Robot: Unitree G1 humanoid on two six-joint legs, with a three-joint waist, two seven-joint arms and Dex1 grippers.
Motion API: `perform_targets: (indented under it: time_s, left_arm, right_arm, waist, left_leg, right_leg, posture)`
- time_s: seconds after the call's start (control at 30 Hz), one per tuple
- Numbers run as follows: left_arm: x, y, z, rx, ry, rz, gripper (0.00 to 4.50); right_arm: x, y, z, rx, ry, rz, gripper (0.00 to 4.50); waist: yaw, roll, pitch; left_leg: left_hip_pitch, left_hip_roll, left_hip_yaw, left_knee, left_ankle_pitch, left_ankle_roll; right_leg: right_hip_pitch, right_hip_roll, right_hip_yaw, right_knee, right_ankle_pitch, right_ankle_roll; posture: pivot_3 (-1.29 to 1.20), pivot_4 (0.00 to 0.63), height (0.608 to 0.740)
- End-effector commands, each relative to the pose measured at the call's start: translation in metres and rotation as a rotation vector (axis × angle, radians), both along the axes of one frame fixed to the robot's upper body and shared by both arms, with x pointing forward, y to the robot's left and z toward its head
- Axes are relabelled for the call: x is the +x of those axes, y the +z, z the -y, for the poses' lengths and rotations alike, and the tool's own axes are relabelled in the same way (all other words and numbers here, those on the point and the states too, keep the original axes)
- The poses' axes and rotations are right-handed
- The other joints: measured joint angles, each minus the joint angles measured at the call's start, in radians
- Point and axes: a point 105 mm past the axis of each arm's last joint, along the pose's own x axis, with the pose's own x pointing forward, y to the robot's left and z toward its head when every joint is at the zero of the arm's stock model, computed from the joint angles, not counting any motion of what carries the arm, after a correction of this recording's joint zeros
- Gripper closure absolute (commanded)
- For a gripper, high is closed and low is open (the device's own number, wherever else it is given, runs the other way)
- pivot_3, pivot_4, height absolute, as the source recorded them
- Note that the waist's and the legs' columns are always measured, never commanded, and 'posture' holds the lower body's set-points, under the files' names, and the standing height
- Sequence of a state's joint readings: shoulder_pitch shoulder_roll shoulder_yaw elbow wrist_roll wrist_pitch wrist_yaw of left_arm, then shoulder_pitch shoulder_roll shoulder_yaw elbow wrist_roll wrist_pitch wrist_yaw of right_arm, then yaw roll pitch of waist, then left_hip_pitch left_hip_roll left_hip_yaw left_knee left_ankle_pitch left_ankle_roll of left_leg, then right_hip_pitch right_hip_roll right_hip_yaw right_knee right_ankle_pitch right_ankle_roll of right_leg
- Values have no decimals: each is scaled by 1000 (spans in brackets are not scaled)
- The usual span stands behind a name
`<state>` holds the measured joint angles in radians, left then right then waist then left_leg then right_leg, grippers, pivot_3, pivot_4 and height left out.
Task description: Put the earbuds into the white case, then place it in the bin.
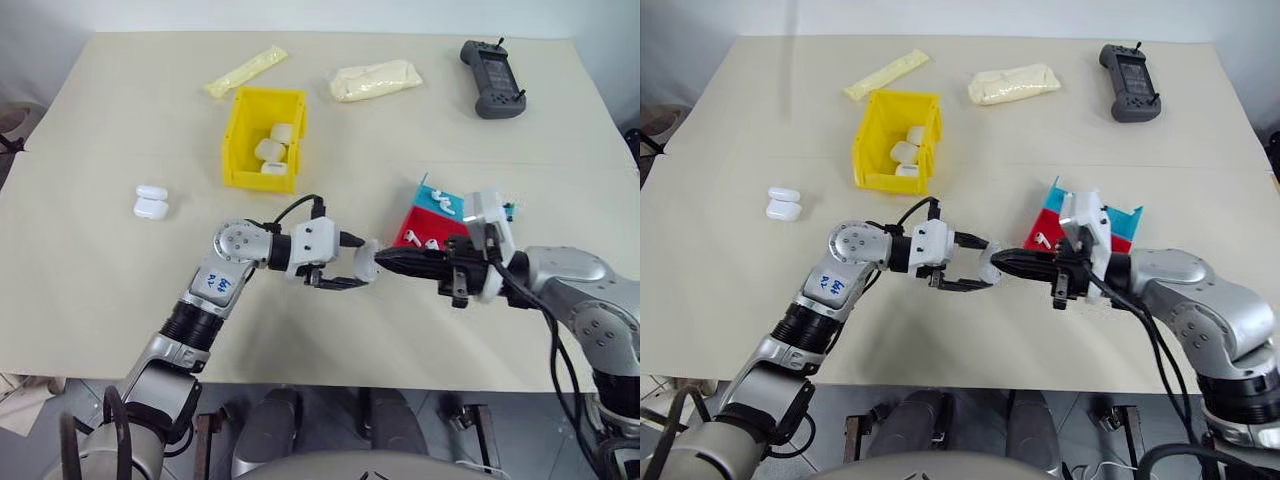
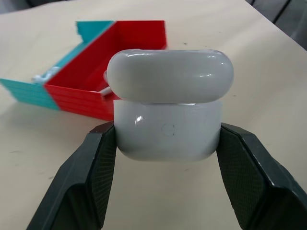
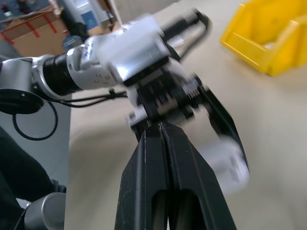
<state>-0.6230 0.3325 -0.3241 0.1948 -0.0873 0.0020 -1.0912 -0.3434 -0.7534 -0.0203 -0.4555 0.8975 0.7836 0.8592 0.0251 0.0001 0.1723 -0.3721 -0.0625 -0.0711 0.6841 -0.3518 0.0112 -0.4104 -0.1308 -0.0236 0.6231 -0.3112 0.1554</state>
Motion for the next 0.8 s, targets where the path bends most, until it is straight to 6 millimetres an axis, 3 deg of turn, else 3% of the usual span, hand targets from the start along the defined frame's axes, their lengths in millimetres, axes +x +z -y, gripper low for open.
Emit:
perform_targets:
  time_s: [0.03, 0.23, 0.53, 0.63, 0.7, 0.8]
  left_arm:
    - [-3, 10, 5, -12, -15, 44, 1729]
    - [-2, 14, 5, -48, -6, 46, 1729]
    - [-4, 22, -5, -124, -6, 52, 1729]
    - [-8, 27, -12, -171, -9, 25, 1729]
    - [-10, 32, -22, -223, 22, -1, 1729]
    - [-7, 39, -40, -307, 131, -6, 1729]
  right_arm:
    - [4, -2, -7, -24, -8, -4, 4464]
    - [10, -17, 0, -87, -52, -40, 4464]
    - [11, -34, 46, -139, -199, -56, 4464]
    - [7, -27, 54, -85, -222, -2, 4464]
    - [9, -9, 62, 8, -283, 96, 4464]
    - [5, -4, 76, 7, -355, 138, 4296]
  waist:
    - [0, 0, 0]
    - [1, 0, 0]
    - [2, 0, 0]
    - [1, 0, 0]
    - [-2, 0, 0]
    - [-1, 0, 0]
  left_leg:
    - [0, 0, 0, 0, 0, 0]
    - [0, -1, 0, 0, 0, 0]
    - [0, -1, 0, 0, 0, 0]
    - [0, 0, 0, 0, 0, 0]
    - [0, 0, 0, 0, 0, 0]
    - [0, 1, 0, 0, 0, 0]
  right_leg:
    - [0, 0, 0, 0, 0, 0]
    - [0, -1, 0, 0, 0, 0]
    - [0, -1, 0, 0, 0, 0]
    - [0, -1, 0, 1, 0, 0]
    - [0, 0, 0, 1, 0, 0]
    - [0, 0, 1, 1, 0, 0]
  posture:
    - [0, 150, 740]
    - [0, 150, 740]
    - [0, 150, 740]
    - [0, 150, 740]
    - [0, 150, 740]
    - [0, 150, 740]
